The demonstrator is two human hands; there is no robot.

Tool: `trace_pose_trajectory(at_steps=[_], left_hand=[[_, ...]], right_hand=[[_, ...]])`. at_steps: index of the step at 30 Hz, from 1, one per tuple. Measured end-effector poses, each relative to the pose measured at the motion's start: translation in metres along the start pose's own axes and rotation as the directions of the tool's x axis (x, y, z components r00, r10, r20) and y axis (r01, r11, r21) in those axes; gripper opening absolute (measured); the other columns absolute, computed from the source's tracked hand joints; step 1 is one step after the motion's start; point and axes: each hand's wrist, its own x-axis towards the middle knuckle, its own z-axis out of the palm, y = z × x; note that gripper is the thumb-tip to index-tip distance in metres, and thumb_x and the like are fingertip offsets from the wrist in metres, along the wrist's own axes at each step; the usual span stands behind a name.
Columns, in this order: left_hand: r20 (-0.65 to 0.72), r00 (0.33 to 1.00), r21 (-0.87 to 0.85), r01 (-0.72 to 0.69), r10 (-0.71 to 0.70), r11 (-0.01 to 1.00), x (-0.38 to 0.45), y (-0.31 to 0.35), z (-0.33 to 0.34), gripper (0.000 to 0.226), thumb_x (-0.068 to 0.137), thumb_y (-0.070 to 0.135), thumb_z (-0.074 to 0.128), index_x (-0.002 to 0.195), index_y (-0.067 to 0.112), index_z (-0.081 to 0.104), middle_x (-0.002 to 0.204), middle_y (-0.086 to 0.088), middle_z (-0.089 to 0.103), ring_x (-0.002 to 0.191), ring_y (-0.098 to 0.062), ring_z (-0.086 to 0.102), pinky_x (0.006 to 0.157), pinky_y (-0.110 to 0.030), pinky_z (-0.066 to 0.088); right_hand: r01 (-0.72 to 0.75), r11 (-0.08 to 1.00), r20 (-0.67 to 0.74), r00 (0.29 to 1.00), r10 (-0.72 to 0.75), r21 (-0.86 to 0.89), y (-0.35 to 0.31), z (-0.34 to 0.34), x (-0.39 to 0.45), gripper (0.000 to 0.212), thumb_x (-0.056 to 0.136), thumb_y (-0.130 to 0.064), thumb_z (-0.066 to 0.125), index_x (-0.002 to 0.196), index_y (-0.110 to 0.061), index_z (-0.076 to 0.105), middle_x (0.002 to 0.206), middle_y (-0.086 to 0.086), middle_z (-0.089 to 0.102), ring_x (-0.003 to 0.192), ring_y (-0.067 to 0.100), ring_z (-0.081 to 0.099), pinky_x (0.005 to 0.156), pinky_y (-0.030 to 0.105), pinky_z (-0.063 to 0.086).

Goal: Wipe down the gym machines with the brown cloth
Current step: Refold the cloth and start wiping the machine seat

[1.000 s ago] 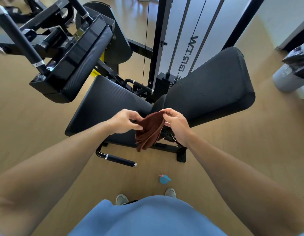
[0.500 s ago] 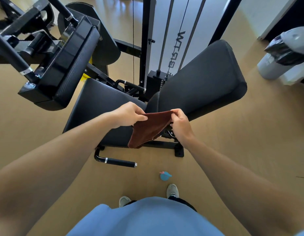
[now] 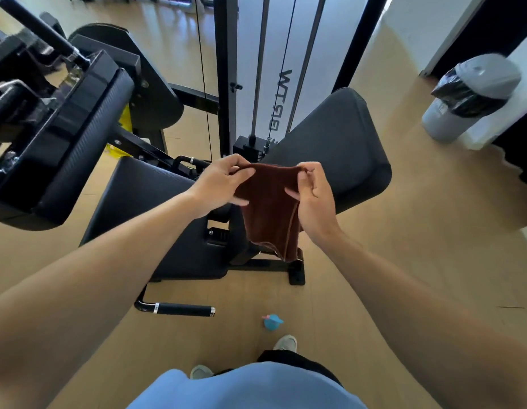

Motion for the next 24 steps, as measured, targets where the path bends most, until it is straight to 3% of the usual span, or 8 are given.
trace_pose_trajectory(at_steps=[3, 7, 11, 14, 16, 19, 22, 24], left_hand=[[-0.056, 0.998, -0.167, -0.03, 0.021, 0.986, 0.017, 0.005, 0.007, 0.014, 0.099, 0.022, 0.061, 0.097, 0.008, 0.062, 0.097, -0.008, 0.073, 0.102, -0.022, 0.071, 0.095, -0.04, 0.058], [-0.083, 0.996, -0.292, -0.046, 0.022, 0.955, 0.033, 0.01, 0.014, 0.031, 0.099, 0.03, 0.058, 0.079, 0.007, 0.064, 0.088, -0.02, 0.069, 0.104, -0.025, 0.072, 0.101, -0.044, 0.05], [-0.137, 0.99, -0.382, -0.084, 0.034, 0.921, 0.056, 0.016, 0.03, 0.006, 0.097, 0.019, 0.063, 0.098, 0.013, 0.062, 0.076, -0.005, 0.068, 0.103, -0.025, 0.072, 0.091, -0.038, 0.057], [-0.144, 0.987, -0.298, 0.028, -0.074, 0.954, 0.073, 0.002, 0.045, 0.026, 0.095, 0.02, 0.067, 0.118, 0.012, 0.059, 0.09, -0.01, 0.07, 0.095, -0.024, 0.072, 0.087, -0.041, 0.06], [-0.132, 0.972, -0.195, 0.165, -0.193, 0.967, 0.08, -0.019, 0.058, 0.04, 0.094, 0.022, 0.069, 0.13, 0.014, 0.054, 0.102, -0.013, 0.071, 0.093, -0.021, 0.071, 0.085, -0.044, 0.06], [-0.075, 0.95, -0.208, 0.283, -0.303, 0.936, 0.094, -0.048, 0.069, 0.055, 0.095, 0.025, 0.067, 0.144, 0.017, 0.043, 0.108, -0.009, 0.07, 0.088, -0.017, 0.071, 0.068, -0.031, 0.055], [-0.084, 0.927, -0.272, 0.332, -0.366, 0.903, 0.111, -0.063, 0.07, 0.062, 0.091, 0.033, 0.071, 0.144, 0.017, 0.042, 0.11, -0.009, 0.068, 0.09, -0.017, 0.068, 0.07, -0.03, 0.055], [-0.055, 0.899, -0.288, 0.402, -0.434, 0.869, 0.122, -0.068, 0.064, 0.06, 0.084, 0.046, 0.076, 0.131, 0.013, 0.056, 0.114, -0.007, 0.069, 0.099, -0.019, 0.067, 0.075, -0.033, 0.058]], right_hand=[[0.073, 0.994, 0.079, 0.995, -0.066, -0.079, -0.005, -0.012, 0.035, 0.016, 0.111, -0.022, 0.039, 0.109, -0.021, 0.056, 0.096, -0.009, 0.063, 0.101, 0.013, 0.065, 0.099, 0.037, 0.056], [0.338, 0.887, 0.256, 0.93, -0.263, -0.315, -0.014, -0.031, 0.068, 0.015, 0.109, -0.02, 0.044, 0.113, -0.019, 0.059, 0.096, -0.01, 0.061, 0.089, 0.006, 0.058, 0.082, 0.018, 0.046], [0.688, 0.564, 0.541, 0.718, -0.438, -0.457, -0.02, -0.053, 0.095, 0.017, 0.104, -0.02, 0.051, 0.113, -0.015, 0.064, 0.111, -0.003, 0.063, 0.106, 0.014, 0.054, 0.098, 0.027, 0.044], [0.822, 0.27, 0.785, 0.564, -0.255, -0.502, -0.014, -0.064, 0.101, 0.019, 0.1, -0.027, 0.05, 0.107, -0.021, 0.067, 0.111, -0.001, 0.066, 0.11, 0.019, 0.056, 0.106, 0.038, 0.045], [0.84, 0.204, 0.85, 0.523, -0.064, -0.502, -0.005, -0.064, 0.092, 0.021, 0.098, -0.028, 0.049, 0.102, -0.023, 0.069, 0.104, -0.003, 0.065, 0.108, 0.02, 0.057, 0.104, 0.038, 0.043], [0.832, 0.137, 0.843, 0.526, 0.116, -0.538, 0.014, -0.05, 0.081, 0.024, 0.093, -0.024, 0.051, 0.101, -0.021, 0.074, 0.099, 0.0, 0.066, 0.104, 0.023, 0.06, 0.1, 0.035, 0.037], [0.824, 0.099, 0.829, 0.546, 0.125, -0.558, 0.026, -0.042, 0.08, 0.027, 0.091, -0.023, 0.053, 0.103, -0.017, 0.077, 0.104, 0.003, 0.069, 0.11, 0.025, 0.06, 0.107, 0.037, 0.037], [0.809, 0.095, 0.811, 0.563, 0.16, -0.58, 0.03, -0.038, 0.083, 0.03, 0.095, -0.028, 0.051, 0.106, -0.018, 0.078, 0.112, 0.003, 0.07, 0.121, 0.025, 0.058, 0.115, 0.038, 0.031]])
